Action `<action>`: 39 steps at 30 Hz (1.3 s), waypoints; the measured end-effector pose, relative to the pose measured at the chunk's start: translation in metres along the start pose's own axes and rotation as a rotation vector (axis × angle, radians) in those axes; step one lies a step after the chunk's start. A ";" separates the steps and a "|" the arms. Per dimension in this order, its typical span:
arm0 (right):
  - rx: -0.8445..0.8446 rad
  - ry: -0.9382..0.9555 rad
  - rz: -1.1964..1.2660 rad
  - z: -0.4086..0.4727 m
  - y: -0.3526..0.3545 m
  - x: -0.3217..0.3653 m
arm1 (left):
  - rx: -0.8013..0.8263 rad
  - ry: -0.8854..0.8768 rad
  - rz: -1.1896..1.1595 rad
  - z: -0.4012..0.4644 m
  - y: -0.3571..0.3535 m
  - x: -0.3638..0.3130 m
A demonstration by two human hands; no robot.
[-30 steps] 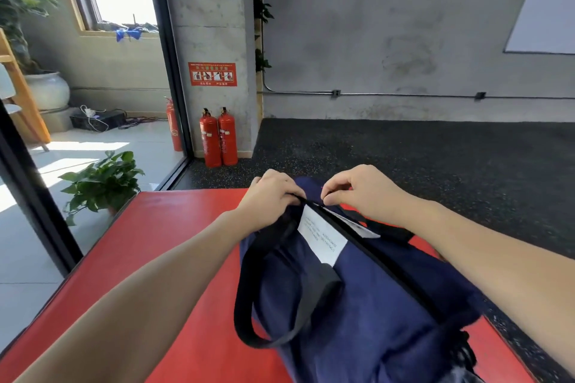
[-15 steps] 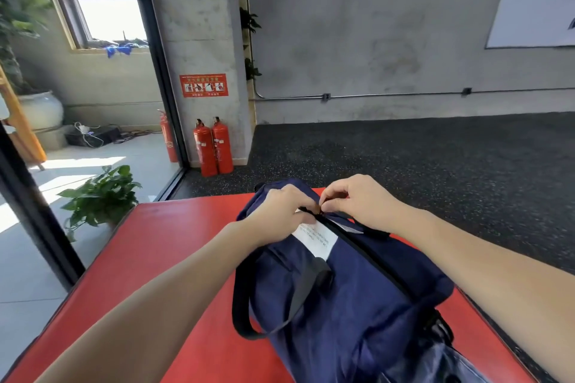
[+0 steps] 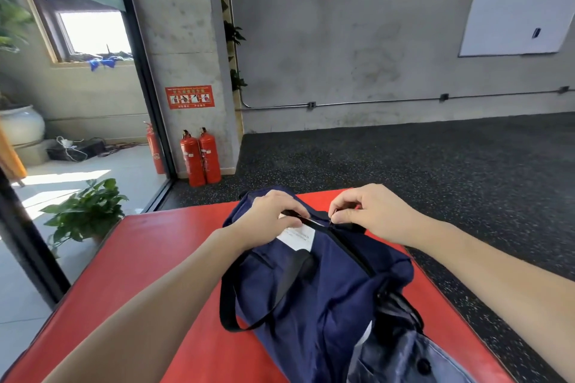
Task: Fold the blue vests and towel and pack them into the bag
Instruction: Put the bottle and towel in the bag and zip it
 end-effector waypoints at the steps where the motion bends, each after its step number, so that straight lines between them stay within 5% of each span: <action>1: -0.011 0.003 0.005 0.000 0.000 0.001 | 0.033 -0.046 -0.009 -0.001 -0.001 -0.009; 9: -0.017 -0.017 -0.029 -0.012 -0.003 0.005 | -0.055 -0.087 0.024 -0.012 -0.018 -0.038; 20: 0.077 -0.039 0.028 -0.056 0.017 0.006 | -0.075 0.088 0.140 -0.020 -0.017 -0.046; 30: -0.040 -0.119 0.132 -0.072 -0.007 -0.004 | -0.071 0.115 0.031 -0.065 -0.014 -0.096; 39: -0.246 -0.178 0.162 -0.164 -0.025 -0.037 | -0.299 -0.034 0.090 -0.122 -0.047 -0.164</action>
Point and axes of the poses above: each hand's wrist, its own z-axis towards the middle knuckle, its own y-axis out of the back of the hand, x = y × z, the point moved 1 cm from there along z, towards the middle knuckle, and after that the axes turned 7 degrees about y, right-handed, at the moved point
